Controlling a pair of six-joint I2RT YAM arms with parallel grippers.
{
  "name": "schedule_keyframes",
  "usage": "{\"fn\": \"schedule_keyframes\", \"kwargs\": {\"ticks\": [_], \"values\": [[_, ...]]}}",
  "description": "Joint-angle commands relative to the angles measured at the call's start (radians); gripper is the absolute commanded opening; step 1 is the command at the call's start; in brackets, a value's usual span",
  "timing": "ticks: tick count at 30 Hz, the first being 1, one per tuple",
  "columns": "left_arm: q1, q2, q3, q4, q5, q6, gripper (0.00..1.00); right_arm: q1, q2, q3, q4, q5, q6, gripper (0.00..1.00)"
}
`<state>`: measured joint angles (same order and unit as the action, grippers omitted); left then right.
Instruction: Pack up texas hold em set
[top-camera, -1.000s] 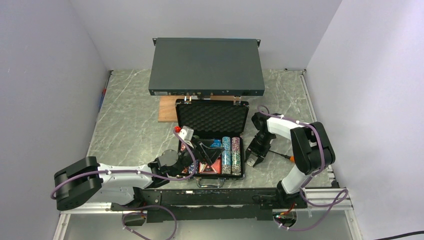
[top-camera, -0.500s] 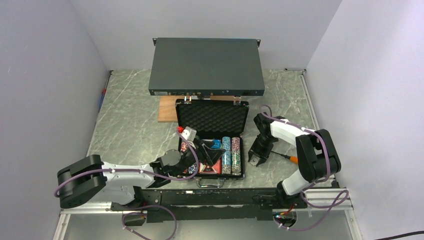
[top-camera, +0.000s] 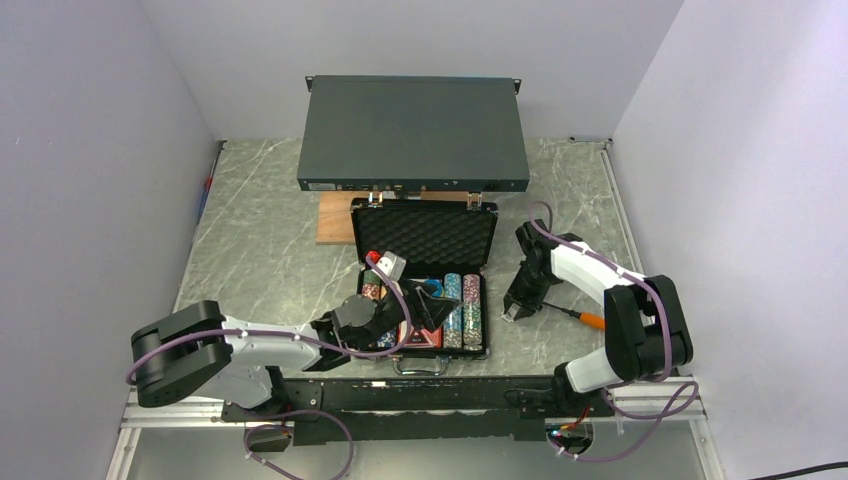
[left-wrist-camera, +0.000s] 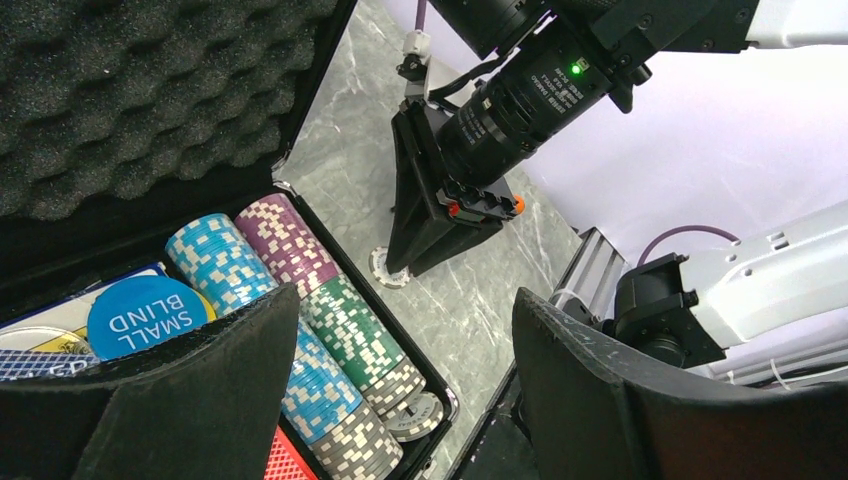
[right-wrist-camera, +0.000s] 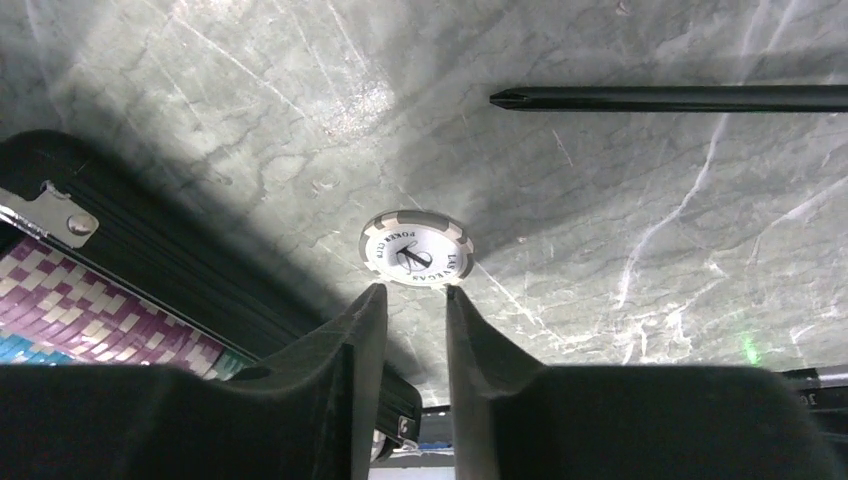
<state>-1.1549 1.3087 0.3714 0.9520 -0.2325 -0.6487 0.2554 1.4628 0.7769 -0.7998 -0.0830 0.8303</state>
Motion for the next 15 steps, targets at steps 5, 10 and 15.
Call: {"fn": "schedule_keyframes", "kwargs": {"ticks": [5, 10, 15], "values": [[0.002, -0.003, 0.039, 0.017, 0.015, -0.008, 0.80, -0.008, -0.008, 0.027, 0.044, 0.003, -0.137, 0.59], [0.003, -0.019, 0.024, 0.018, 0.007, -0.005, 0.80, -0.007, -0.040, -0.013, 0.096, -0.008, -0.133, 0.63], [0.003, -0.034, 0.020, 0.016, 0.006, 0.006, 0.80, 0.001, -0.001, -0.011, 0.105, 0.007, -0.124, 0.63]]}}
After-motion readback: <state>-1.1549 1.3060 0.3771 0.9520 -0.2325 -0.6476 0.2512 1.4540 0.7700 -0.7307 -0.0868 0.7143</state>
